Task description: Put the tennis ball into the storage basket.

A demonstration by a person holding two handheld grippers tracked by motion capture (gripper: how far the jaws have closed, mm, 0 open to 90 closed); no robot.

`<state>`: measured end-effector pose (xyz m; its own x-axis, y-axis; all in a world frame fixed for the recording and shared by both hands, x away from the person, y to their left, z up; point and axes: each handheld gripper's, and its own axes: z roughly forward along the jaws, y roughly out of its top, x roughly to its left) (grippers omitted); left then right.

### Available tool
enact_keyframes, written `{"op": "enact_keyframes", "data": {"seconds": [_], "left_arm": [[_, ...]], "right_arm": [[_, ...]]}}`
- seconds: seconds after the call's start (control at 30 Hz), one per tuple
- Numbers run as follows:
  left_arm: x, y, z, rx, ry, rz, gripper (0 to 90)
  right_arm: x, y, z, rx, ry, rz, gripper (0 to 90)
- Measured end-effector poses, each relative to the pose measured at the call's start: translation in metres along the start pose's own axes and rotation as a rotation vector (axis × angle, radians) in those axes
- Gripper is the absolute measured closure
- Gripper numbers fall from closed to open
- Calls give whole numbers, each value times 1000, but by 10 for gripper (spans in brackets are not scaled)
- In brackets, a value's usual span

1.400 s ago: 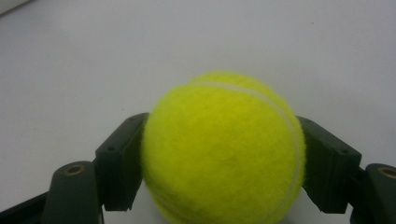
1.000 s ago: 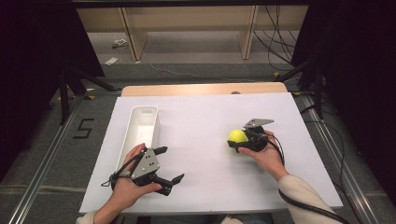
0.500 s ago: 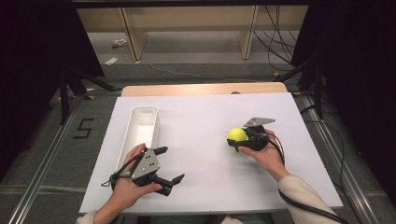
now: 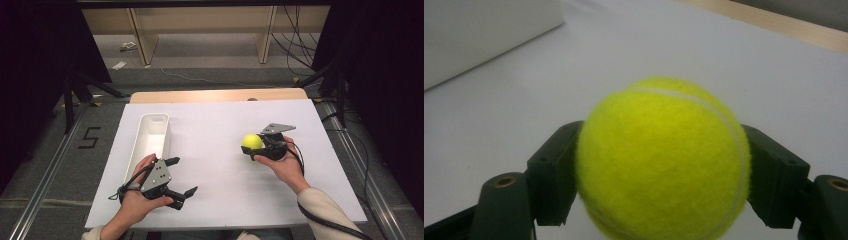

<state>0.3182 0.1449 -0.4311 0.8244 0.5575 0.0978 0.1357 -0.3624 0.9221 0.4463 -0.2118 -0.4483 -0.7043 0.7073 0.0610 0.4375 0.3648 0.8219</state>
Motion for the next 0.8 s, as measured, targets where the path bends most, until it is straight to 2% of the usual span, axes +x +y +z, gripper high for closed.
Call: {"op": "enact_keyframes", "data": {"seconds": [0.8], "left_arm": [[0,0,1,0,-3,0,0]], "right_arm": [[7,15,-7,-61,12,-13,266]]}}
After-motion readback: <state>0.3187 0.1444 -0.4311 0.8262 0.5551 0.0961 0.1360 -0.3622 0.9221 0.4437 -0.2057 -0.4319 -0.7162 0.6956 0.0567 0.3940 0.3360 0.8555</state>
